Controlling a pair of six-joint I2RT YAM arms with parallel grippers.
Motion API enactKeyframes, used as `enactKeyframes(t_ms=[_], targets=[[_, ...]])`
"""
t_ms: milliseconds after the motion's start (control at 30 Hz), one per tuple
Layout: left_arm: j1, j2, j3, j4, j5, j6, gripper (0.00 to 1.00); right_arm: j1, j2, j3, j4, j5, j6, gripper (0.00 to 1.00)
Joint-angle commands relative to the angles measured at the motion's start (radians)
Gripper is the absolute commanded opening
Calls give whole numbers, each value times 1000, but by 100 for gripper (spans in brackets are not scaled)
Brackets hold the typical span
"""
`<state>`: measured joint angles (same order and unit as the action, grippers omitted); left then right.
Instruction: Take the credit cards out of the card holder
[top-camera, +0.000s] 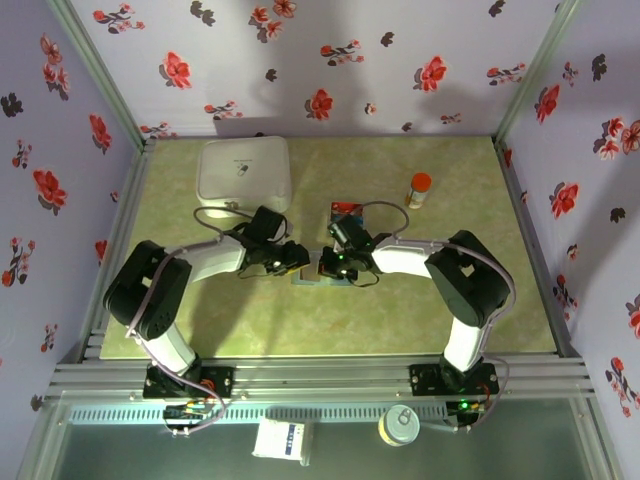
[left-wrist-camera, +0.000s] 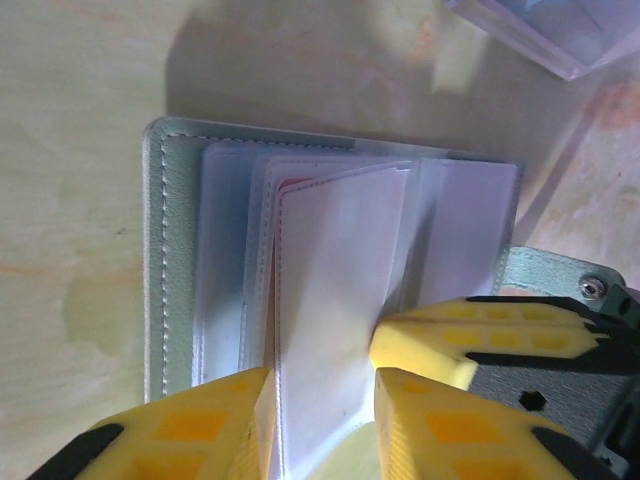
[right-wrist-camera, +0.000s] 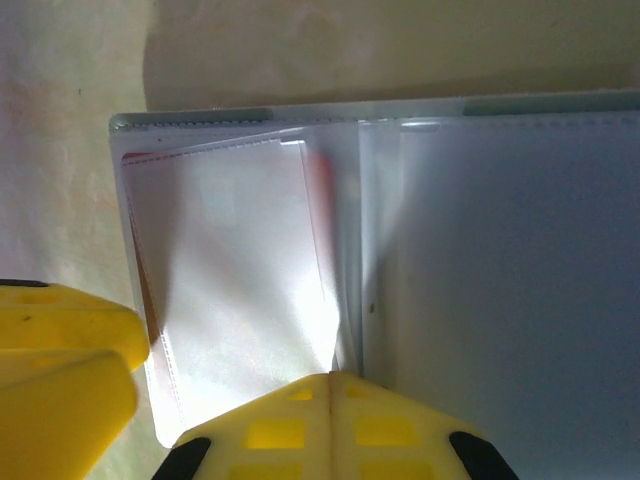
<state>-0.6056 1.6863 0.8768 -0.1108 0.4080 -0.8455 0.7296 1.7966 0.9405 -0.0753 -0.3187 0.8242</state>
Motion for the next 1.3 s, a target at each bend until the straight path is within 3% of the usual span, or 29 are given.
enactKeyframes(t_ms=[0, 500, 1267], targets=[[-11, 25, 26, 28, 14, -19, 34, -12, -18, -36, 9, -19, 27, 3], [-14, 22, 36, -37, -65, 12, 38, -41, -12, -89, 106, -87, 63, 4], [-29, 103, 98, -35, -55, 26, 41, -91, 44, -155, 285, -209, 119, 0]])
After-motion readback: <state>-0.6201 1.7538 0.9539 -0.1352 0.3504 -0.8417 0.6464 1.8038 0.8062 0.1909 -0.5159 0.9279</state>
